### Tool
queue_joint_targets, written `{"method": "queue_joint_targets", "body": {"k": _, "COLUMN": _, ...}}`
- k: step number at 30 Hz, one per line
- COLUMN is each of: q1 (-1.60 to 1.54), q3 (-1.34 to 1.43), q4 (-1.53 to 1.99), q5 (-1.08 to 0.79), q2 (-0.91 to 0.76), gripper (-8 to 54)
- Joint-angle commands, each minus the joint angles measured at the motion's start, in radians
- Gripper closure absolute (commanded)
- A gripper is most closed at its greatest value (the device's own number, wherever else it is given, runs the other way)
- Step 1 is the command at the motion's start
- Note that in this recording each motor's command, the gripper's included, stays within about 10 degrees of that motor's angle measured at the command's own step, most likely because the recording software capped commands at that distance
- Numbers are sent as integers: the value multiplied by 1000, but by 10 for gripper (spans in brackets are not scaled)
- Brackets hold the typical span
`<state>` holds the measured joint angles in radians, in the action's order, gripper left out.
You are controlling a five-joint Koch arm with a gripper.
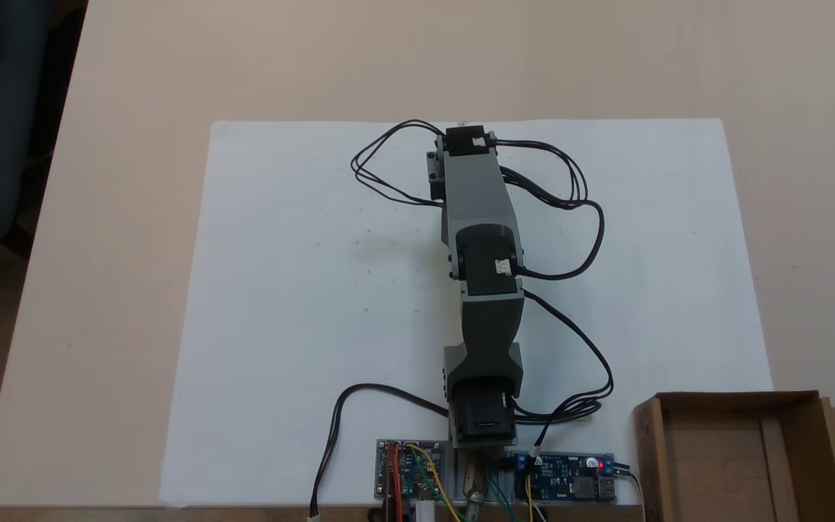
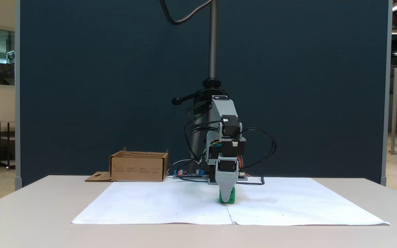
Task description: Grasp a green dice and put it in the bin.
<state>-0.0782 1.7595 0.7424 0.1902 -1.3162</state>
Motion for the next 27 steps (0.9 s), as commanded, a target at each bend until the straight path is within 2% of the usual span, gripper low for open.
{"method": "queue_joint_targets", "body": {"k": 1, "q1": -6, "q3": -41, "q4": -21, "q5": 69, "q2": -6, "gripper": 116}}
{"method": "queue_joint_targets", "body": {"k": 27, "q1": 2, "q3": -41, "q4": -32, "q5": 67, "q2": 31, "gripper": 116}}
